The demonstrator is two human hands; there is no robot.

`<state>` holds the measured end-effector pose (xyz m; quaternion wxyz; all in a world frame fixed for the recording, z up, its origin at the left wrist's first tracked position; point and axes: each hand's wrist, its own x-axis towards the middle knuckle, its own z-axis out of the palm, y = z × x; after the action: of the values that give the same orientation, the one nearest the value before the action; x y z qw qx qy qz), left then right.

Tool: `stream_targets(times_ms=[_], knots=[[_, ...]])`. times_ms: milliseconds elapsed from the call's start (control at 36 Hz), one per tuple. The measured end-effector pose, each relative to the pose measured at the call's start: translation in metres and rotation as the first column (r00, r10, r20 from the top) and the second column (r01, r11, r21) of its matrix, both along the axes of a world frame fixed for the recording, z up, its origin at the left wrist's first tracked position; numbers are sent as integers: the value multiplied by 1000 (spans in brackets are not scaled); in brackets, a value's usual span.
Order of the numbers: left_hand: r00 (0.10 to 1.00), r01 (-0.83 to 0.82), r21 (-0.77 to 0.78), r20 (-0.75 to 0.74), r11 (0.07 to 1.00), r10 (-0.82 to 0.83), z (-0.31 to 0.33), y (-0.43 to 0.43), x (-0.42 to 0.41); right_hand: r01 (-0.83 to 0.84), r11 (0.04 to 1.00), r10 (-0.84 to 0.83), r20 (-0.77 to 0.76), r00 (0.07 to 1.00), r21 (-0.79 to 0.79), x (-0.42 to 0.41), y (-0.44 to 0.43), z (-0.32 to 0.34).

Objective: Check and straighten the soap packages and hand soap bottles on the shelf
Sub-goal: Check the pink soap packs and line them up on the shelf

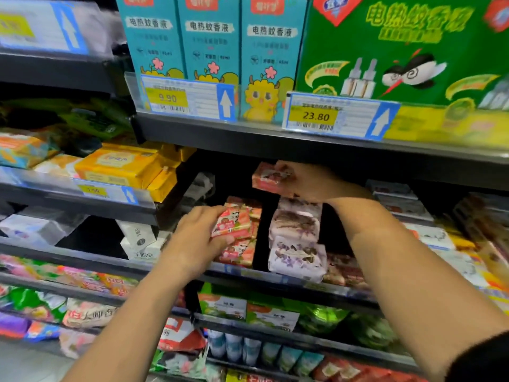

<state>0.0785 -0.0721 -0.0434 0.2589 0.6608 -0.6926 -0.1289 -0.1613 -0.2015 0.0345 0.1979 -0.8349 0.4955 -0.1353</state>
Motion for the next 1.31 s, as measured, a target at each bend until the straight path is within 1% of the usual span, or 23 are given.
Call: stream_targets(times_ms=[56, 83, 111, 139, 167, 222, 250, 306, 389, 500, 556, 639, 750, 806, 861, 917, 1056, 1194, 1306], knots=[[1000, 24, -40, 5, 999, -24, 7, -5, -11, 19, 997, -27, 102, 994, 81, -25, 16, 12], [999, 35, -59, 7, 998, -35, 11, -8, -17, 23, 994, -37, 136, 990, 106, -39, 23, 15], [999, 44, -76, 2, 996, -44, 14, -12, -24, 30, 992, -47, 140, 989, 120, -54, 30, 17], [999, 47, -86, 5, 995, -47, 17, -17, -31, 50, 993, -58, 80, 995, 106, -69, 41, 23], [998, 57, -103, 3, 993, -57, 20, -22, -38, 97, 993, -96, -14, 995, 72, -84, 48, 24], [997, 75, -117, 1, 990, -76, 28, -32, -55, 167, 985, -173, -197, 965, -45, -109, 65, 26], [996, 89, -106, 1, 990, -89, 32, -38, -64, 180, 981, -194, -277, 941, -75, -119, 72, 22], [991, 133, -55, 38, 990, -131, 39, -53, -82, 199, 978, -205, -357, 911, -56, -131, 85, 14], [978, 188, 10, 93, 982, -188, 50, -76, -112, 170, 985, -161, -381, 910, -11, -135, 103, 1], [932, 331, 21, 151, 944, -330, 65, -93, -157, 125, 990, -143, -423, 895, -71, -133, 116, -15], [917, 353, 67, 171, 933, -359, 68, -101, -177, 133, 989, -149, -415, 897, -67, -134, 119, -20], [900, 374, 136, 187, 918, -394, 65, -110, -202, 133, 986, -164, -489, 857, -98, -134, 126, -25], [843, 435, 166, 269, 885, -465, 57, -117, -219, 147, 979, -200, -540, 818, -140, -133, 130, -29], [819, 457, 197, 286, 868, -496, 49, -121, -223, 135, 979, -198, -565, 801, -152, -131, 131, -29], [793, 468, 229, 317, 853, -520, 44, -120, -224, 138, 977, -206, -570, 795, -159, -129, 132, -29], [777, 482, 227, 337, 846, -532, 40, -118, -225, 140, 977, -208, -554, 806, -162, -127, 132, -26], [765, 501, 271, 305, 822, -567, 36, -122, -217, 152, 977, -211, -569, 795, -149, -117, 132, -13], [751, 560, 293, 215, 775, -624, 42, -127, -203, 149, 970, -237, -618, 750, -192, -105, 122, -11], [777, 555, 265, 172, 788, -605, 42, -128, -192, 186, 957, -288, -642, 711, -223, -100, 112, -18]])
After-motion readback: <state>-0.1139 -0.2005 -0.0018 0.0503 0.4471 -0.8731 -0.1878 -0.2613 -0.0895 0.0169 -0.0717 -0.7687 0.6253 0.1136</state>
